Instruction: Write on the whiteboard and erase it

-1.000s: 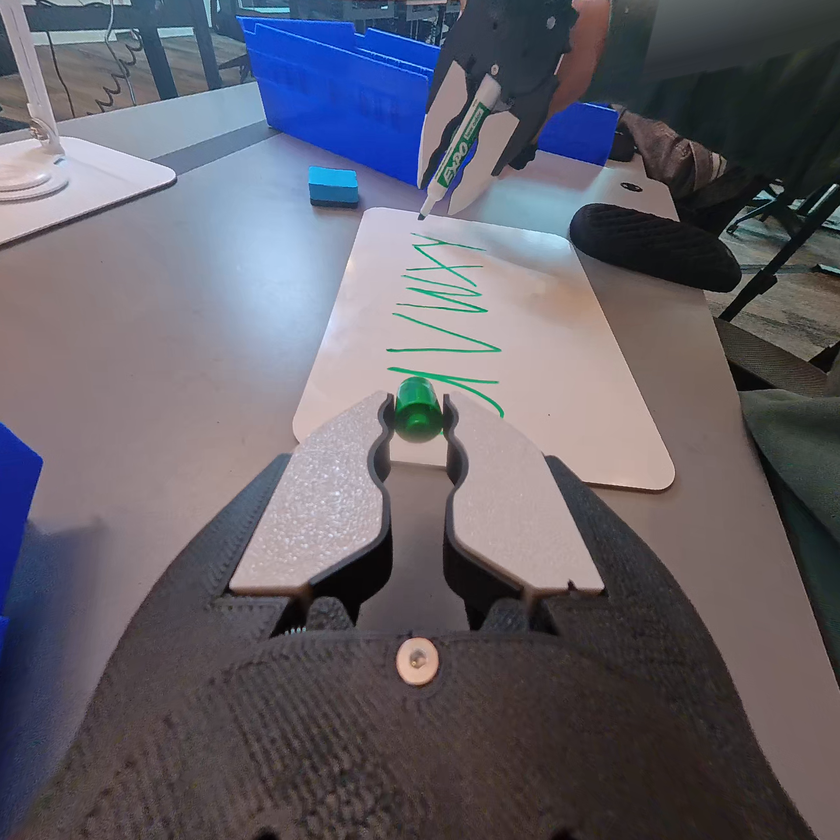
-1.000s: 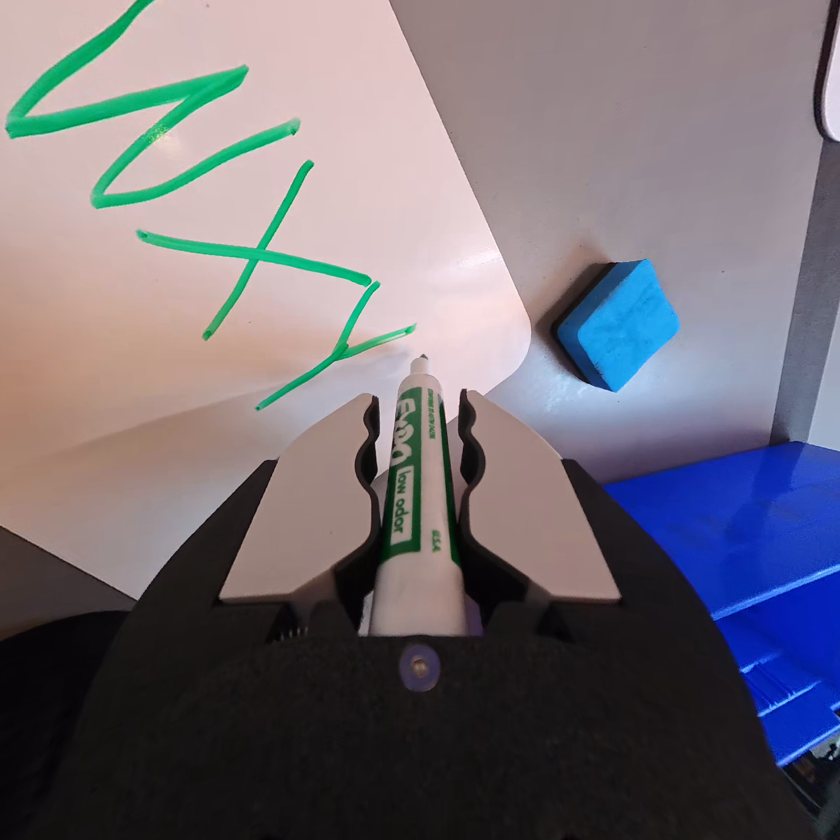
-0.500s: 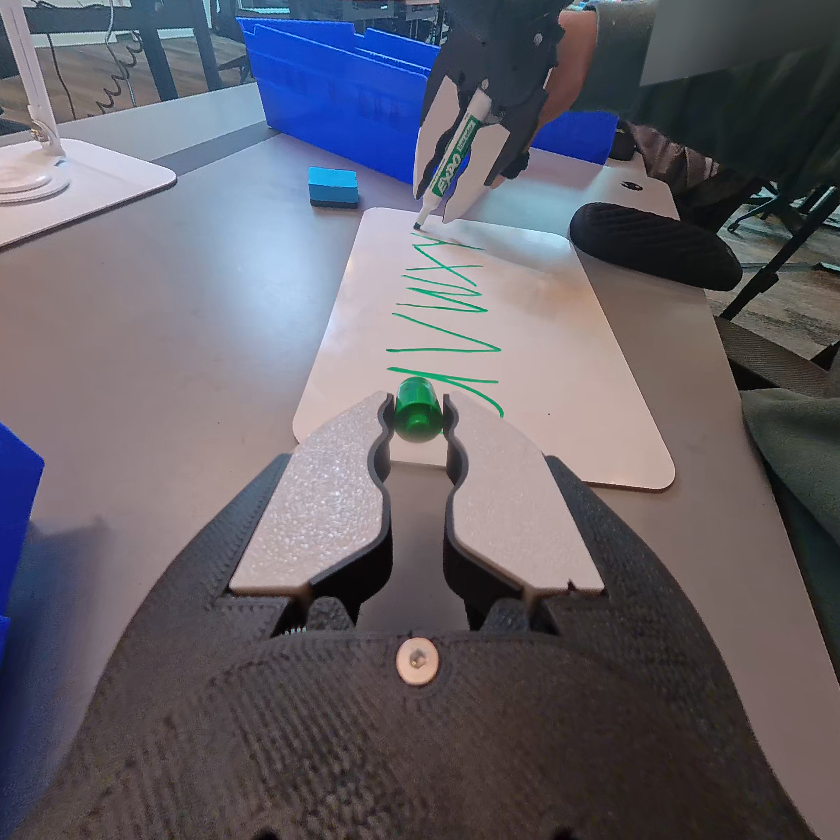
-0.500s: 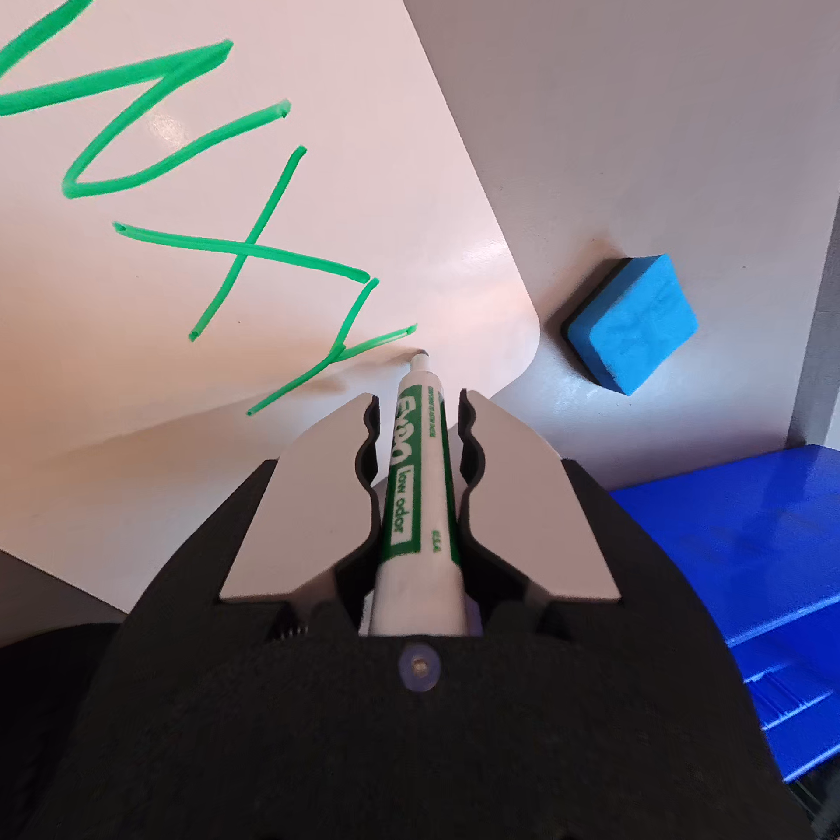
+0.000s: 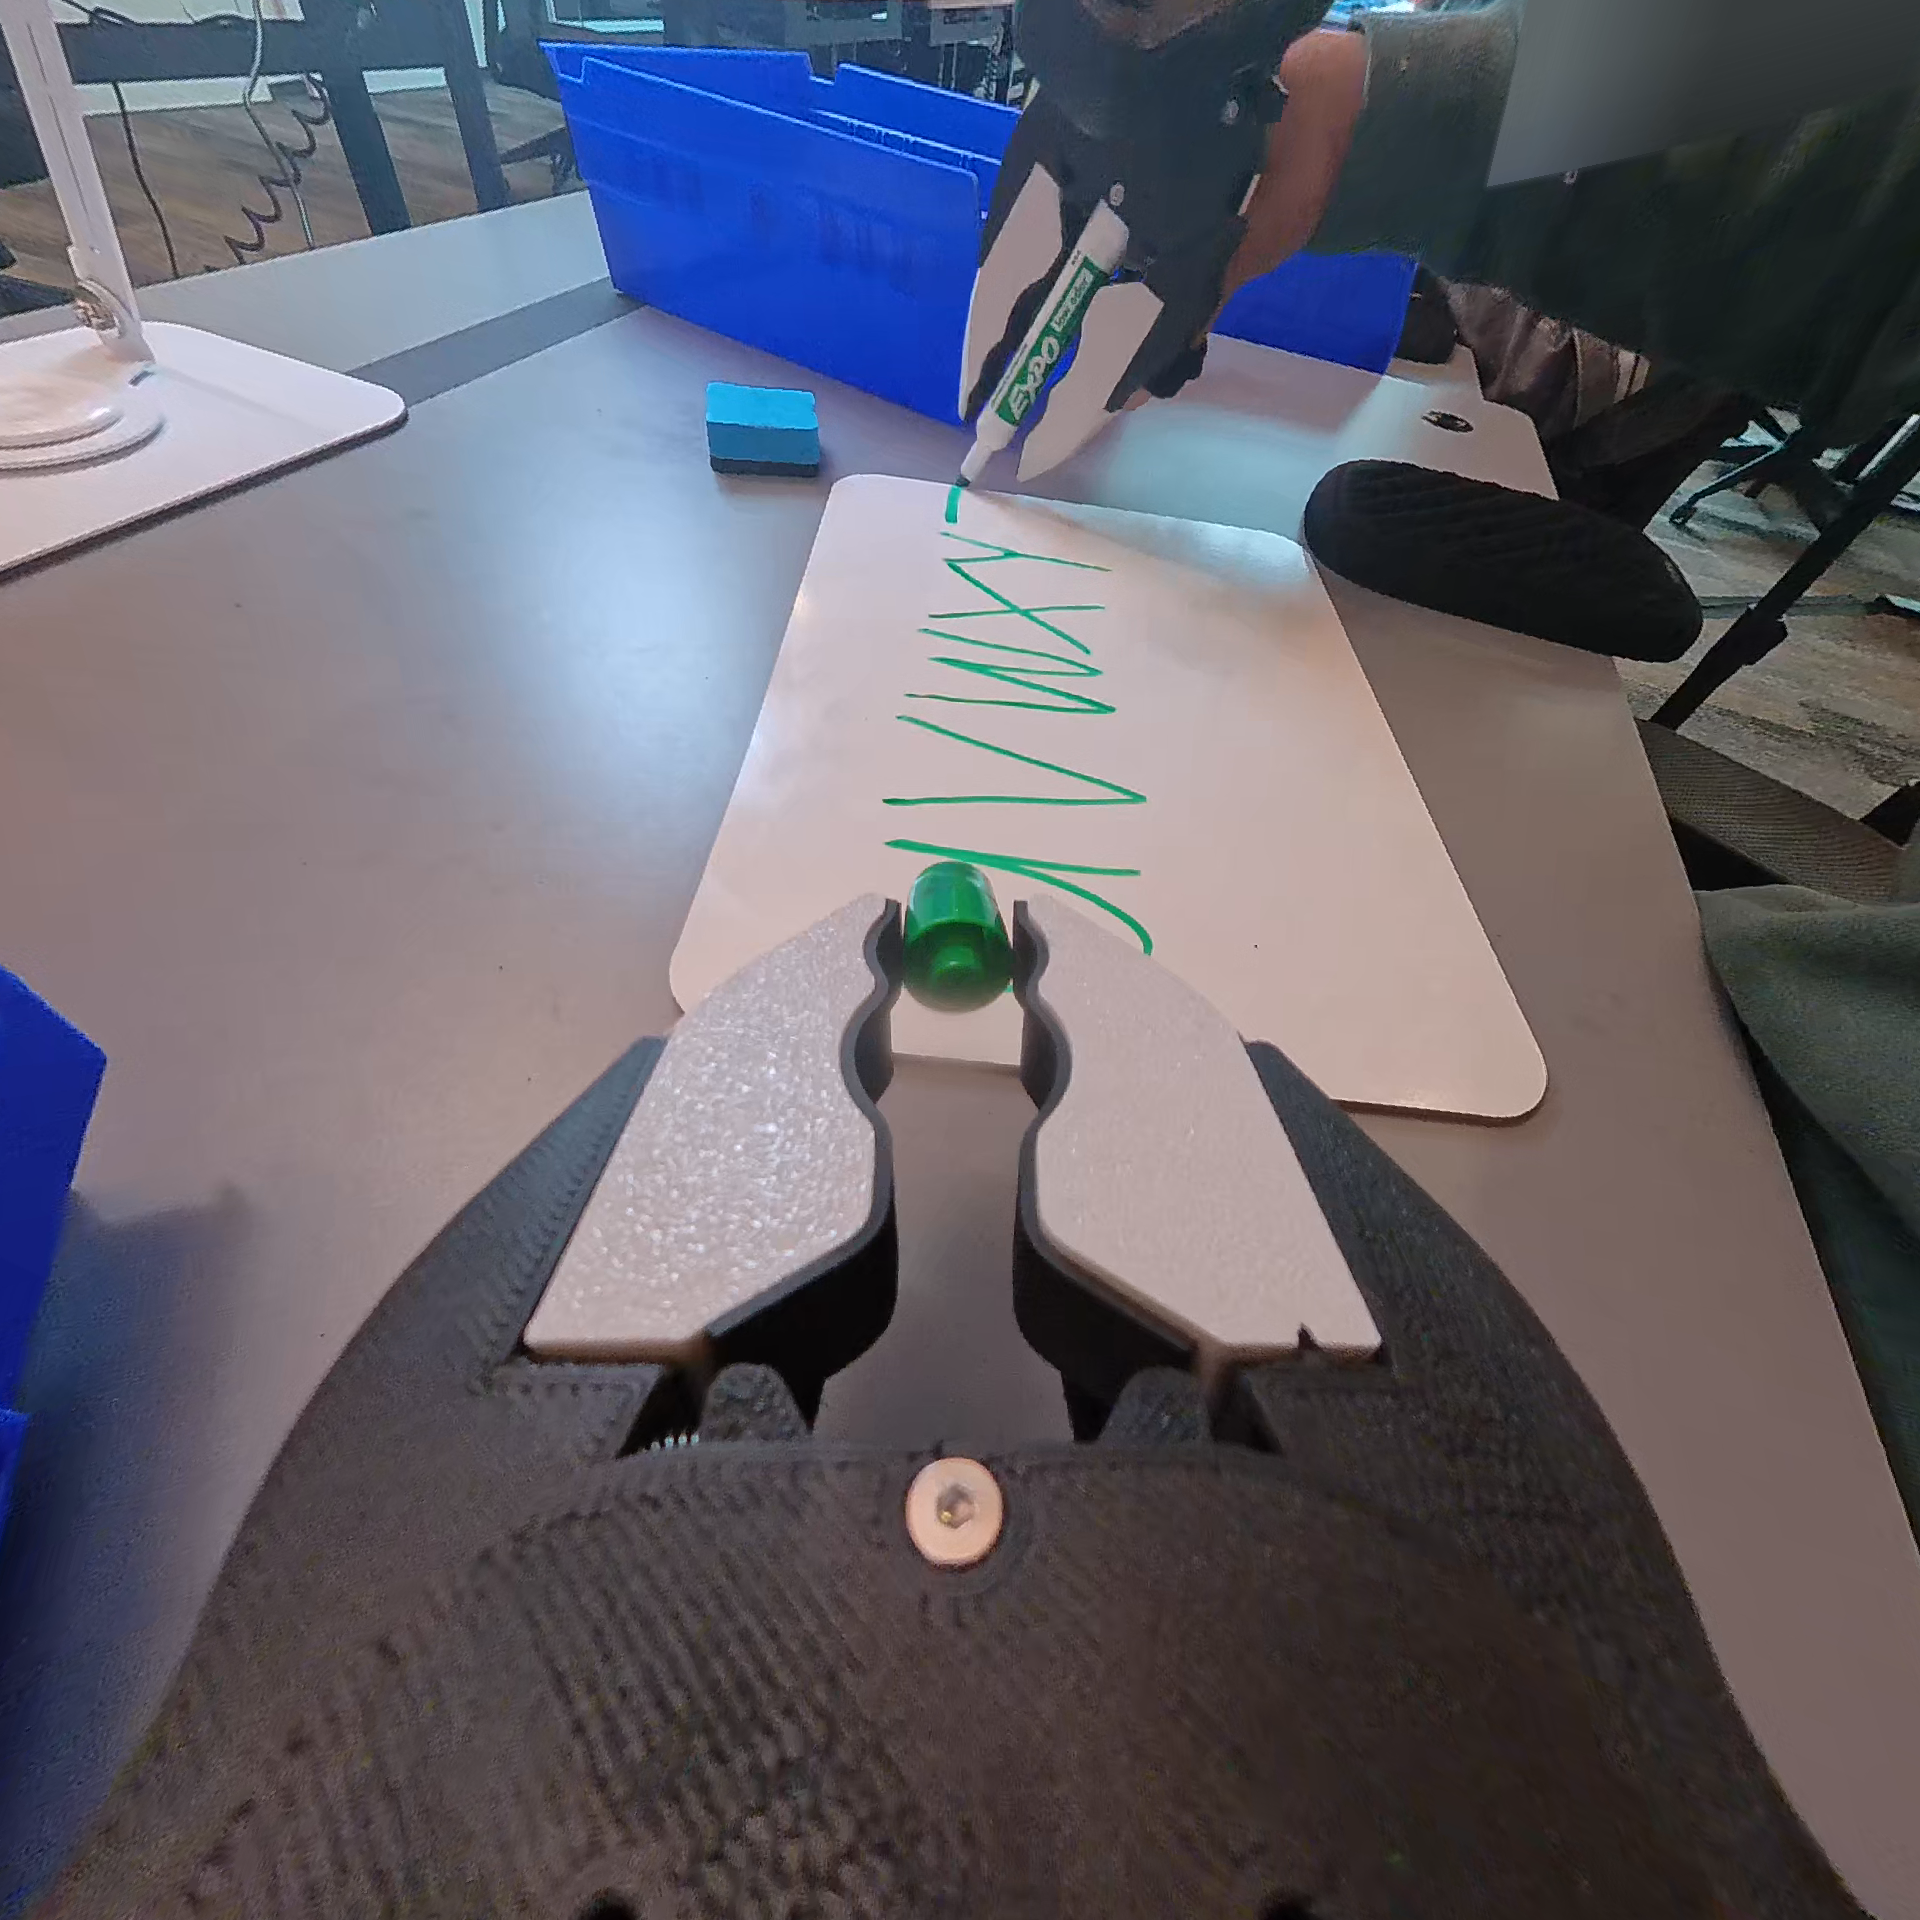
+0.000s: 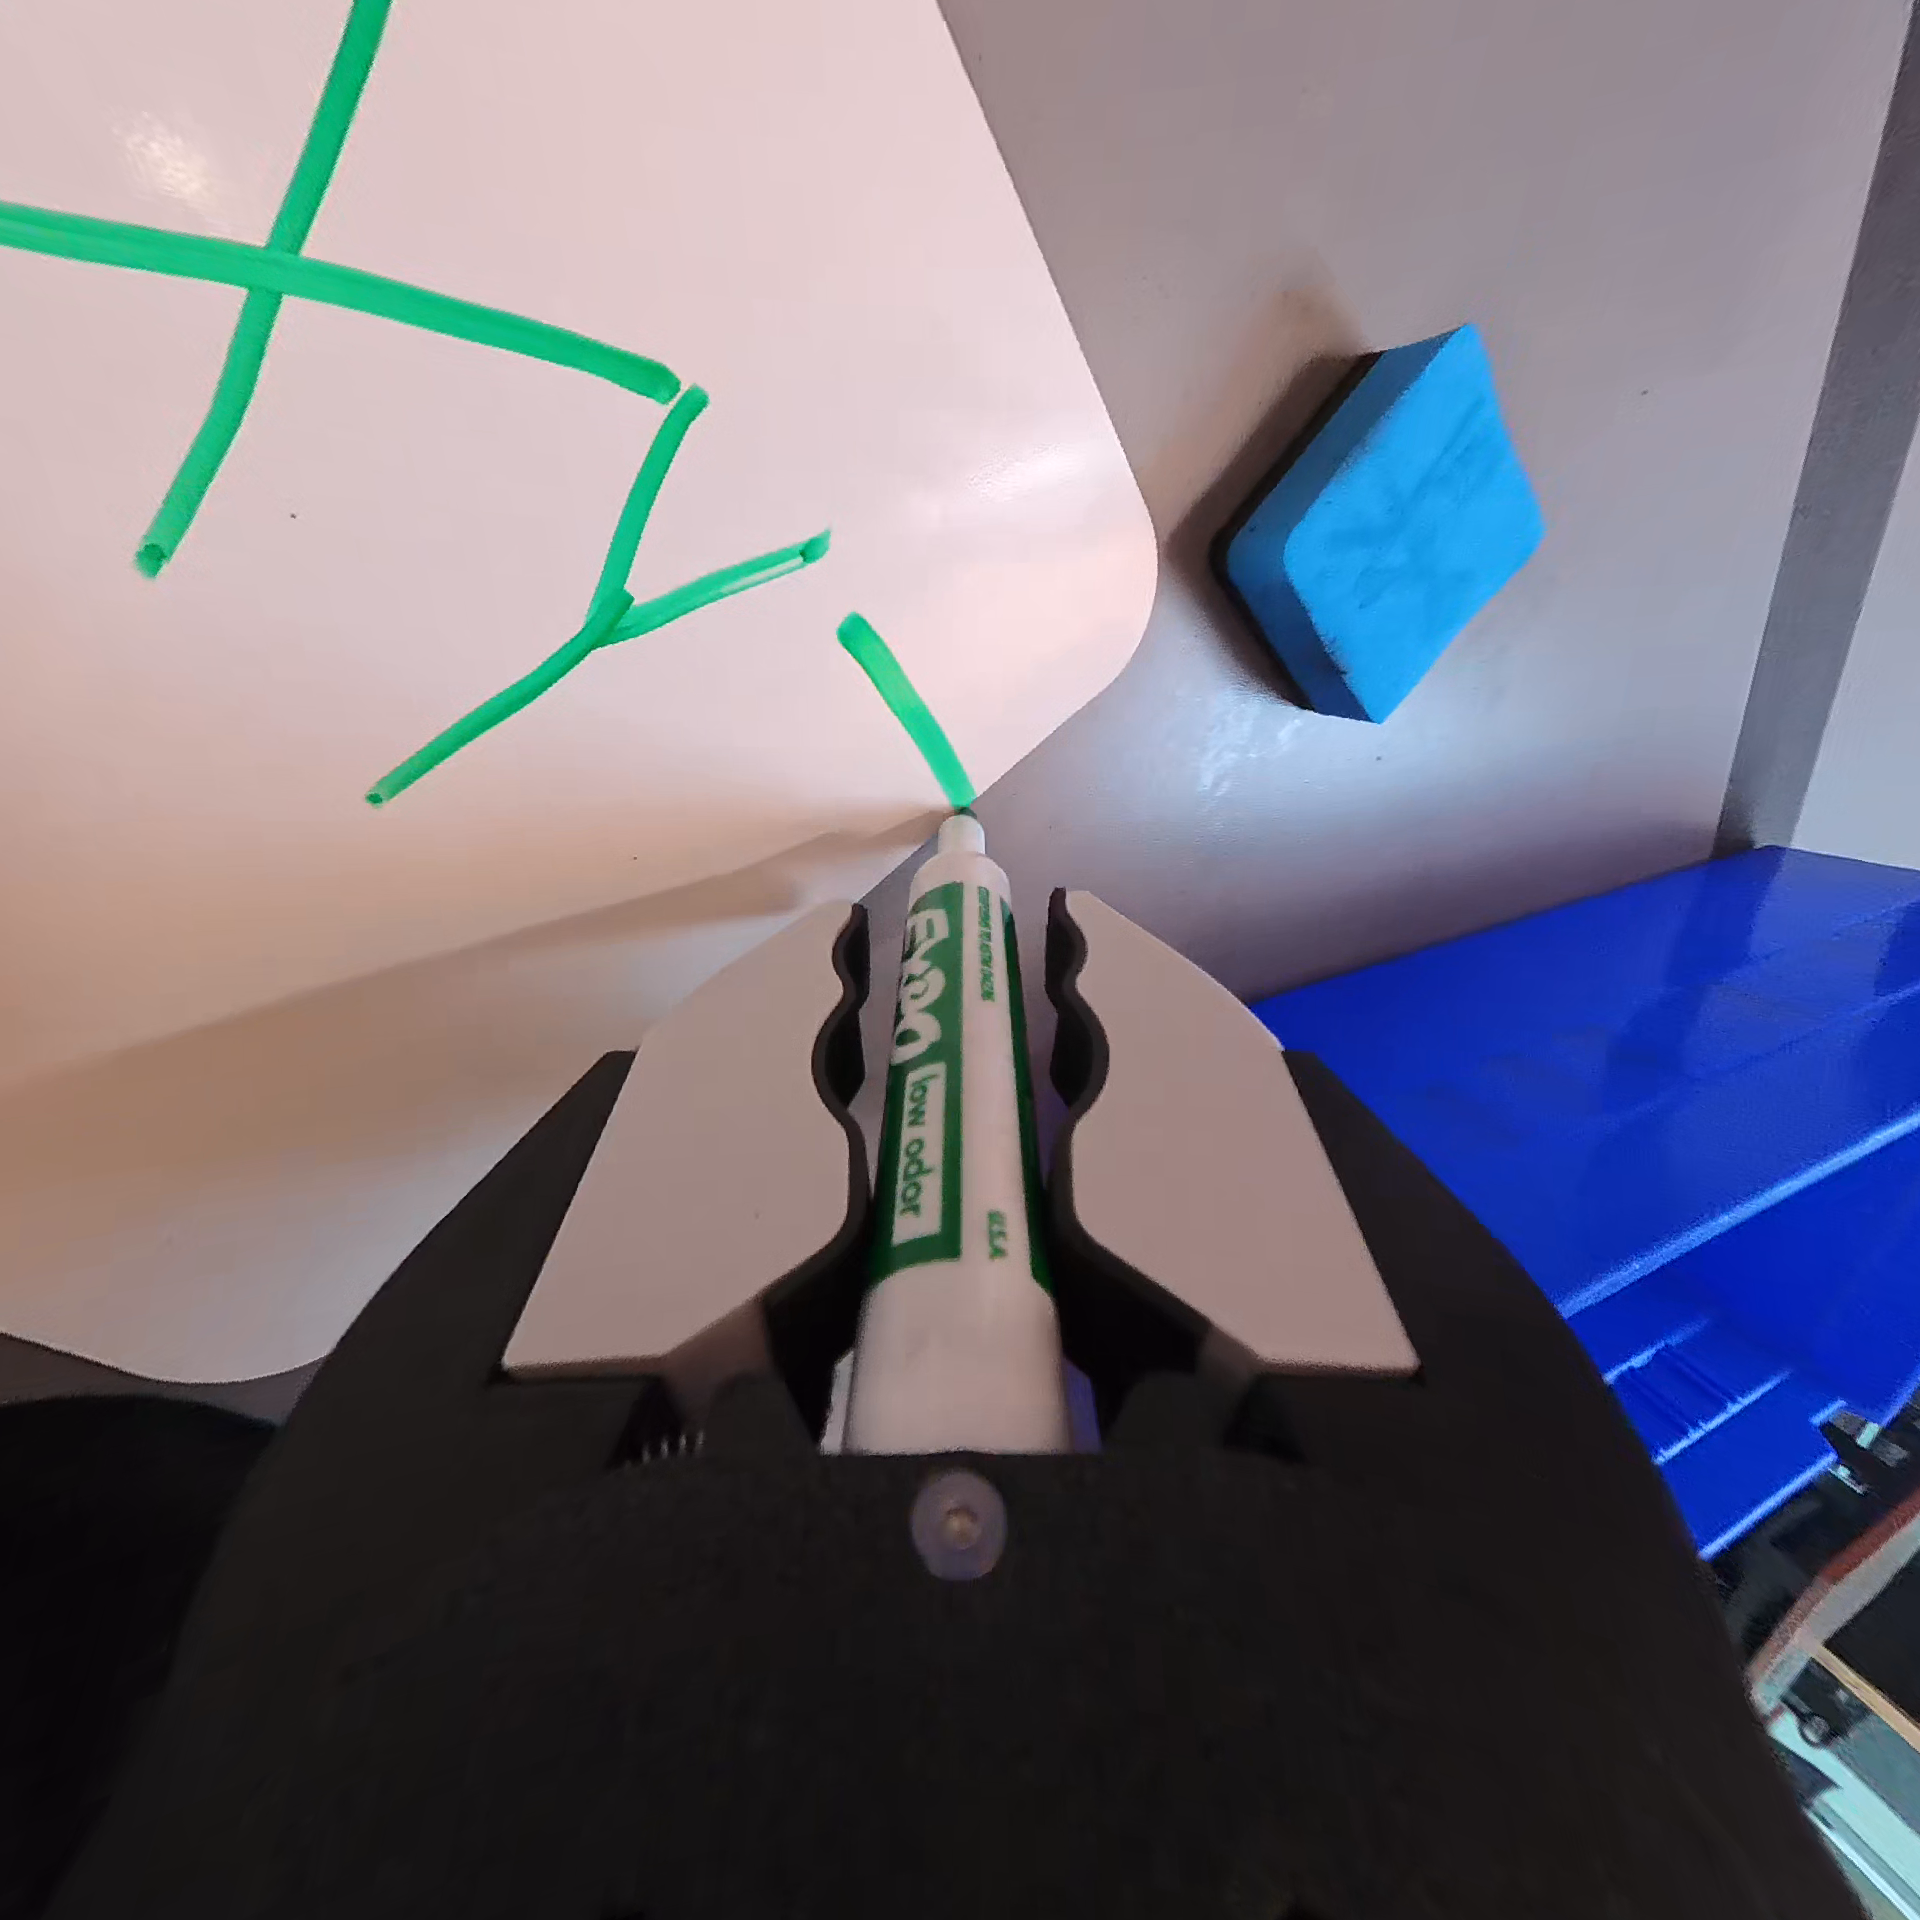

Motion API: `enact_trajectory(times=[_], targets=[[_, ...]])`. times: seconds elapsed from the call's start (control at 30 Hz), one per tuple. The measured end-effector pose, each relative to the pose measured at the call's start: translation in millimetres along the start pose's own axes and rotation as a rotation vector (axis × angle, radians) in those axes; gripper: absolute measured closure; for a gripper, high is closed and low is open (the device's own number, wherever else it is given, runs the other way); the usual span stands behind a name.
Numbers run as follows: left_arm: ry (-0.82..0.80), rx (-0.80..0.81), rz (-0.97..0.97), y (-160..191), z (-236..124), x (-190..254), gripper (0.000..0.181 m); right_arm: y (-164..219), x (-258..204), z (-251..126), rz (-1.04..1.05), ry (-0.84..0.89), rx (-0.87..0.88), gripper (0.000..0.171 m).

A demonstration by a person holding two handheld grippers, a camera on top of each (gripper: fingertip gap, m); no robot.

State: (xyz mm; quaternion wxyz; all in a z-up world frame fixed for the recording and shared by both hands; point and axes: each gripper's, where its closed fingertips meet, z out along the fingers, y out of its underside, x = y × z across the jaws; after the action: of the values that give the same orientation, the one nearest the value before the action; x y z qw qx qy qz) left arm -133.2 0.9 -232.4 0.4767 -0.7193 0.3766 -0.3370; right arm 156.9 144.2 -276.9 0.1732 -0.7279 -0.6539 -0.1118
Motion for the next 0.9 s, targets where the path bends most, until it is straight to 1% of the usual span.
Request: enact_trajectory(times=[0.23, 0.6, 0.73, 0.9], targets=[[0.003, -0.002, -0.004, 1, 0, 0, 0.161, -5, -1, -7, -0.005, 0.008, 0.014, 0.138], [0.002, 0.0, -0.002, 0, 0, 0, 0.161, -4, -4, -1, 0.012, -0.026, 0.019, 0.138], [0.001, 0.0, -0.001, 0, 0, 0, 0.161, -8, -18, -6, -0.001, -0.068, 0.038, 0.138], [0.0, 0.001, -0.001, 0, 0, 0, 0.161, -15, -55, -21, -0.06, -0.118, 0.06, 0.137]])
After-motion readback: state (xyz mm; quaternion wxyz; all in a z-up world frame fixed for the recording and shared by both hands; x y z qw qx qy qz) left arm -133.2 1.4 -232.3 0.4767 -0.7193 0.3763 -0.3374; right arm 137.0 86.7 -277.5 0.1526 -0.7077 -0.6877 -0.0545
